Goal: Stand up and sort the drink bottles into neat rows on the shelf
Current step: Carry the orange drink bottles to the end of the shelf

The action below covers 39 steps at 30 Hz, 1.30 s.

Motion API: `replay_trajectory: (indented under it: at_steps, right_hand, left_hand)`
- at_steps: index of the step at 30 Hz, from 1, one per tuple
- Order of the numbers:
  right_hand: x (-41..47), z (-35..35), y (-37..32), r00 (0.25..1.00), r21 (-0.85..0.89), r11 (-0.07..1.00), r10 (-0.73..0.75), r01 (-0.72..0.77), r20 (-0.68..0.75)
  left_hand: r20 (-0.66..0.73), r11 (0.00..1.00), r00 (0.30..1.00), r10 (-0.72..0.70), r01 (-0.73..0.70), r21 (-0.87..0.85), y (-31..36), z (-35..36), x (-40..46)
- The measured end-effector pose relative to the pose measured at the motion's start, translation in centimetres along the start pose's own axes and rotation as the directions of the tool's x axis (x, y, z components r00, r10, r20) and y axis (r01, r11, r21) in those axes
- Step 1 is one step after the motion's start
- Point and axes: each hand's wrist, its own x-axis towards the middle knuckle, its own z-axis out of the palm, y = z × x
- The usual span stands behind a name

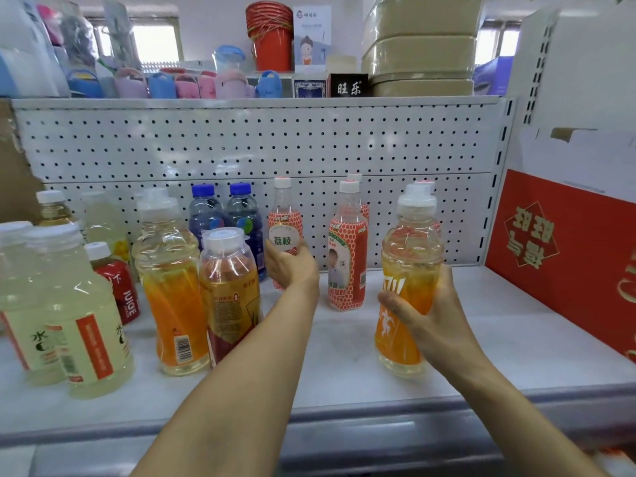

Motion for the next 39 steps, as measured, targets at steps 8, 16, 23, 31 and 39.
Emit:
replay_trajectory:
  at_steps: [8,16,23,31,39]
  right_hand:
    - [0.0,0.1,0.0,1.0,0.005,1.0,-0.023,0.023,0.008]
    - [-0.6,0.4,-0.5,1.0,0.077,0.997,-0.01,0.01,-0.002]
    - [-1.9,1.9,-0.6,0.999,0.155,0.988,-0.024,0.016,0.047]
    - [-3.7,4.9,-1.6,0.987,0.186,0.982,-0.051,0.021,0.156]
    - [-5.3,4.7,-2.5,0.986,0.267,0.962,-0.101,0.063,0.131]
  left_hand:
    - [0.248,0.99,0.969,-0.016,0.05,-0.131,-0.3,0.0,-1.8]
    - [0.499,0.964,0.833,0.24,-0.265,-0.023,1.1,-6.7,-10.4]
    - [0.267,0.643,0.627,0.732,-0.765,0.036,1.4,-17.2,-15.0]
    - [-0.017,0.937,0.943,0.331,-0.327,0.121,1.9,-22.3,-7.3]
    - [0.123,0.925,0.961,0.248,-0.272,0.264,2.6,-23.3,-5.9]
